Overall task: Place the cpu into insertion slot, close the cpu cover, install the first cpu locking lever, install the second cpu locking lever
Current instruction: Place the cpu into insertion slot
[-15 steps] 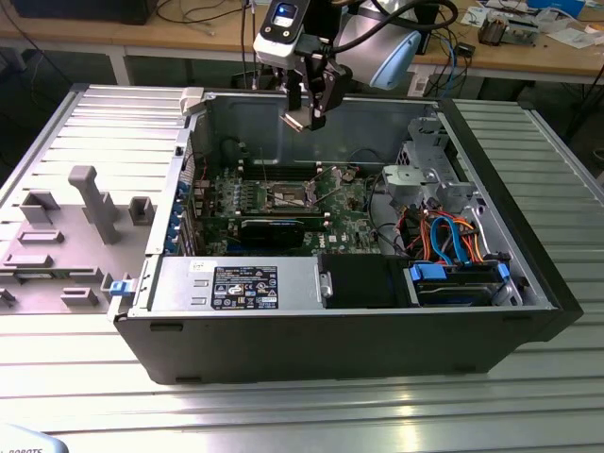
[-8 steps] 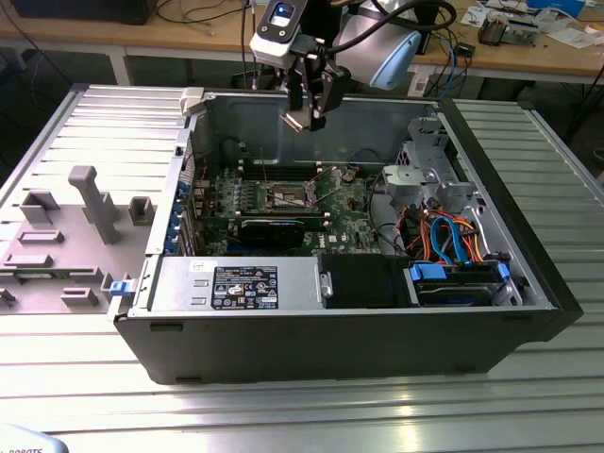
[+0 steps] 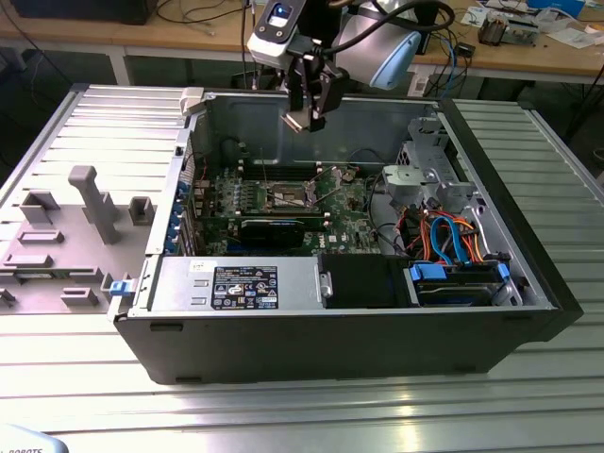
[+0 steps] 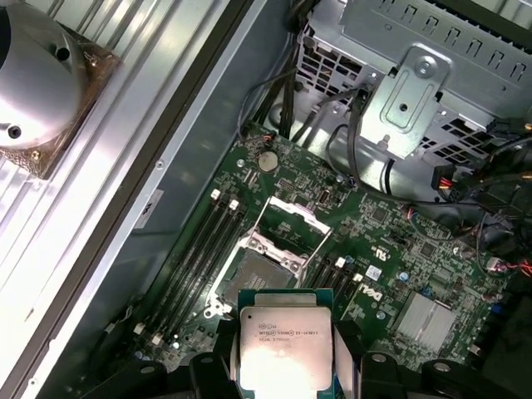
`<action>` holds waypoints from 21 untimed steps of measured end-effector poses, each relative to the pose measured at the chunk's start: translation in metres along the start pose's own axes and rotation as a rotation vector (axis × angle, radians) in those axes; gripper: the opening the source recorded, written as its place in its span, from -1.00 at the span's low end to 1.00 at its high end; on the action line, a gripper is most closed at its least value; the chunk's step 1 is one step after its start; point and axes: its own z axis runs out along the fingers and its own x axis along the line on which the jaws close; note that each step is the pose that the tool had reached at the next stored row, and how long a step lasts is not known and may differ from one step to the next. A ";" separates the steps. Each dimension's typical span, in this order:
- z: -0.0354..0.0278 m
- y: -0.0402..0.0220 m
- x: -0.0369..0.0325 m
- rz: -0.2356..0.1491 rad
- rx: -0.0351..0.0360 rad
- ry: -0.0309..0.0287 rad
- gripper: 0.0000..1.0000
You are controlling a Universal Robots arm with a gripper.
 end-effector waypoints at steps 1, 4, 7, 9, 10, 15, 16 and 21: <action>0.0001 -0.0001 0.0000 0.005 0.0000 -0.0004 0.08; 0.0001 -0.0009 0.0004 0.012 0.0001 -0.0015 0.08; 0.0002 -0.0009 0.0005 0.019 0.0004 -0.0029 0.08; 0.0002 -0.0012 0.0007 0.024 0.0006 -0.0034 0.08; 0.0002 -0.0016 0.0009 0.027 0.0006 -0.0036 0.08; 0.0004 -0.0020 0.0011 0.037 0.0005 -0.0043 0.08; 0.0005 -0.0020 0.0011 0.039 0.0005 -0.0044 0.08; 0.0005 -0.0021 0.0011 0.045 0.0004 -0.0048 0.08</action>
